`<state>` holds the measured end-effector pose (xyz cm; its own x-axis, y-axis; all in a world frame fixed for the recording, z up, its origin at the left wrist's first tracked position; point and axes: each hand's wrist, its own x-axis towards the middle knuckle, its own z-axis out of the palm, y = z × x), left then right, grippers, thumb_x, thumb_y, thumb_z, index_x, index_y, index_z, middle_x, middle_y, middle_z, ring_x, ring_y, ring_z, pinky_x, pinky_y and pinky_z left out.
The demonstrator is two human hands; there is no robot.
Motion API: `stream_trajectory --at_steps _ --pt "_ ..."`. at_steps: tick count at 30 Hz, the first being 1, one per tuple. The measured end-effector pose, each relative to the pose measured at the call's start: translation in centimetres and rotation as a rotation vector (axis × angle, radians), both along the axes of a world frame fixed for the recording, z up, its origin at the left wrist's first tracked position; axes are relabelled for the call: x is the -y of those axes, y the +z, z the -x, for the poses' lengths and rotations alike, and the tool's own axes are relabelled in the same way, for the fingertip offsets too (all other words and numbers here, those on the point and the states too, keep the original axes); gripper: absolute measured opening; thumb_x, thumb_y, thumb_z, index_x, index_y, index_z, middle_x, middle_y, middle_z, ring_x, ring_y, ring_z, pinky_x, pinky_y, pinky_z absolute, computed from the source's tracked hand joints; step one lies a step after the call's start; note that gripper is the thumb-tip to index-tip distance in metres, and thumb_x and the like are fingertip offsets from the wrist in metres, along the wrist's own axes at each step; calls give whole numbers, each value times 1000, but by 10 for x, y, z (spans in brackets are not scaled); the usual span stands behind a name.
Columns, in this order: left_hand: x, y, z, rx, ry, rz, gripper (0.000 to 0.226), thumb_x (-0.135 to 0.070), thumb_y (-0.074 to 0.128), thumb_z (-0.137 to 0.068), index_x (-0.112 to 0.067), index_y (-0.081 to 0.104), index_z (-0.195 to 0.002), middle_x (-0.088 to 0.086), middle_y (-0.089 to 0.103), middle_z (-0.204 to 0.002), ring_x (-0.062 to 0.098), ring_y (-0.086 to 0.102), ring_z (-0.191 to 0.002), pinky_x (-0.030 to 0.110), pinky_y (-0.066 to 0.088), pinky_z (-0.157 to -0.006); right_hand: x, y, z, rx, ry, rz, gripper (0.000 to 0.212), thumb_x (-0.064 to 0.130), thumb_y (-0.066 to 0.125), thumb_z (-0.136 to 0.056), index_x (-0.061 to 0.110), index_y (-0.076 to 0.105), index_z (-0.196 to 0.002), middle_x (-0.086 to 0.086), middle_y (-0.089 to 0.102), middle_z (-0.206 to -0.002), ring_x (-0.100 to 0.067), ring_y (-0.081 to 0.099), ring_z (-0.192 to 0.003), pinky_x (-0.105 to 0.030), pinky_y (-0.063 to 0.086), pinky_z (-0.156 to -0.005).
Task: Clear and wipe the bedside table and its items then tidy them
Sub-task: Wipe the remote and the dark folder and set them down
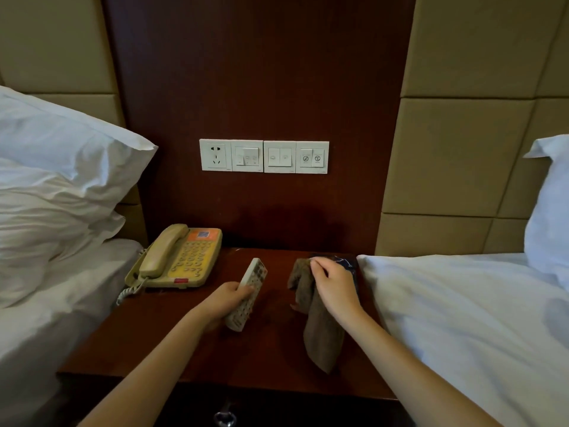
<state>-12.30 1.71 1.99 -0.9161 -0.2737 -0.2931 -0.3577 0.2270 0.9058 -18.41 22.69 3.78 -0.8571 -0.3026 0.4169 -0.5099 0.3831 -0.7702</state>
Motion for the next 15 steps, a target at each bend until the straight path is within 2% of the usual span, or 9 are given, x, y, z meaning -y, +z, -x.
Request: stream_trajectory --at_steps 3,5,7,9,12,14,15 --pt "8 -3 11 14 27 128 36 -32 47 -97 -5 50 -121 11 62 -104 21 62 -89 29 50 -68 2 -17 3 -32 54 -160 32 26 42 -101 15 62 -123 4 67 -108 -3 59 -90 -8 43 -74" --pt "12 -2 16 24 40 288 35 -34 46 -96 -7 49 -118 8 61 -106 19 61 -93 26 47 -66 4 -28 2 -65 93 -299 31 29 41 -101 18 62 -121 6 69 -96 -3 61 -77 -13 46 -67" --pt "15 -4 21 39 31 374 32 -35 45 -97 -8 48 -114 6 59 -101 18 59 -90 25 46 -65 7 -37 3 -81 134 -434 29 31 41 -101 21 63 -118 7 66 -84 -3 56 -60 -16 43 -55" --pt "19 -7 26 67 9 463 29 -35 43 -97 -9 50 -109 3 57 -92 17 57 -86 24 44 -65 10 -40 3 -101 151 -510 27 32 44 -100 23 63 -115 6 65 -91 -3 55 -67 -20 47 -60" --pt "24 -12 29 103 7 552 26 -35 42 -98 -11 49 -101 1 53 -84 15 55 -80 26 44 -69 10 -39 8 -87 129 -495 26 40 50 -95 24 61 -114 6 64 -105 -10 59 -87 -28 51 -73" --pt "30 -16 30 103 24 601 25 -36 42 -98 -12 47 -104 1 54 -87 13 54 -78 25 43 -66 9 -37 11 -56 121 -446 34 52 52 -91 26 59 -113 9 63 -102 -9 60 -87 -24 47 -70" --pt "33 -18 30 105 36 633 27 -36 41 -98 -12 47 -107 2 55 -91 13 54 -80 24 43 -63 8 -34 12 -35 115 -406 36 56 50 -90 26 59 -107 10 63 -94 -6 59 -80 -22 45 -66"
